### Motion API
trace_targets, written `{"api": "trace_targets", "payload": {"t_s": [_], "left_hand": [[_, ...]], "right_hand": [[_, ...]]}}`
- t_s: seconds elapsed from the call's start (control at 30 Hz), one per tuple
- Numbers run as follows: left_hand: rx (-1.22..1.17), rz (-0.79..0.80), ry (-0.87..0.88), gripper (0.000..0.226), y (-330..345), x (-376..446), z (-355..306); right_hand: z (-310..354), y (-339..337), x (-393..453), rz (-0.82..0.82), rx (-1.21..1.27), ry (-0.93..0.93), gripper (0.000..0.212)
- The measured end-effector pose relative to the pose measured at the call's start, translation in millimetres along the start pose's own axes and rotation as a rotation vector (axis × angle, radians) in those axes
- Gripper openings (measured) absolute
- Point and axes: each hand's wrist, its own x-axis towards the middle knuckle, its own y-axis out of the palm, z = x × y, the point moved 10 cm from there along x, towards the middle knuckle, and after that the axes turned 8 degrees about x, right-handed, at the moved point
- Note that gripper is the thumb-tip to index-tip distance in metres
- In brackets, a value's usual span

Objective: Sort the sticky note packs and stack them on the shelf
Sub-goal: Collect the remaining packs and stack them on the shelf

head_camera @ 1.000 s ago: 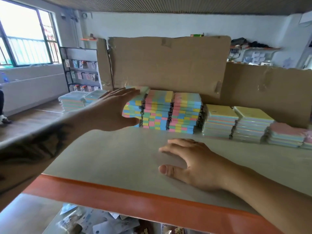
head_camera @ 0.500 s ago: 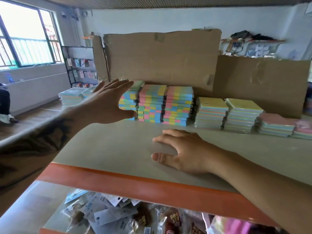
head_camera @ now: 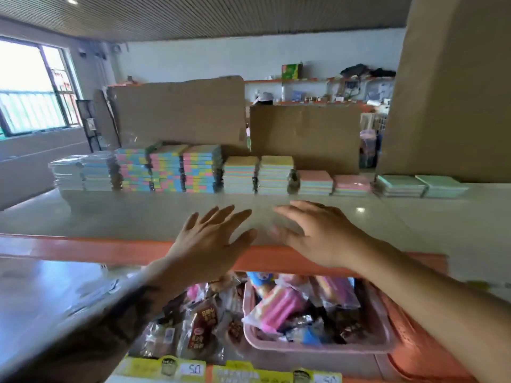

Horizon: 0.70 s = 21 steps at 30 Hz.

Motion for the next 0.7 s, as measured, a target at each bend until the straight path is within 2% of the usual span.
{"api": "trace_targets", "payload": {"t_s": [0.13,0.33,0.5,0.6,0.7], "left_hand": [[0.086,-0.059,0.072,0.084,16,-11,-99],[0.154,-0.146,0.071,0.077,32,-7,-216],[0.152,-0.13,0.155,0.072,37,8,-296],[0.114,-0.062,0.246,0.074,39,24,-350],[0.053,0.043,0.388,0.085,39,41,-413]], "right_hand": [[-66,-21,-83,-0.06,-0.118,0.037,0.084],[-164,-56,-180,-0.154,-0.164,0.163,0.079],[-229,-83,-232,-0.185,-0.178,0.247,0.073],[-258,-101,-257,-0.221,-0.152,0.301,0.07],[-287,-124,-276,-0.281,-0.092,0.296,0.052]]}}
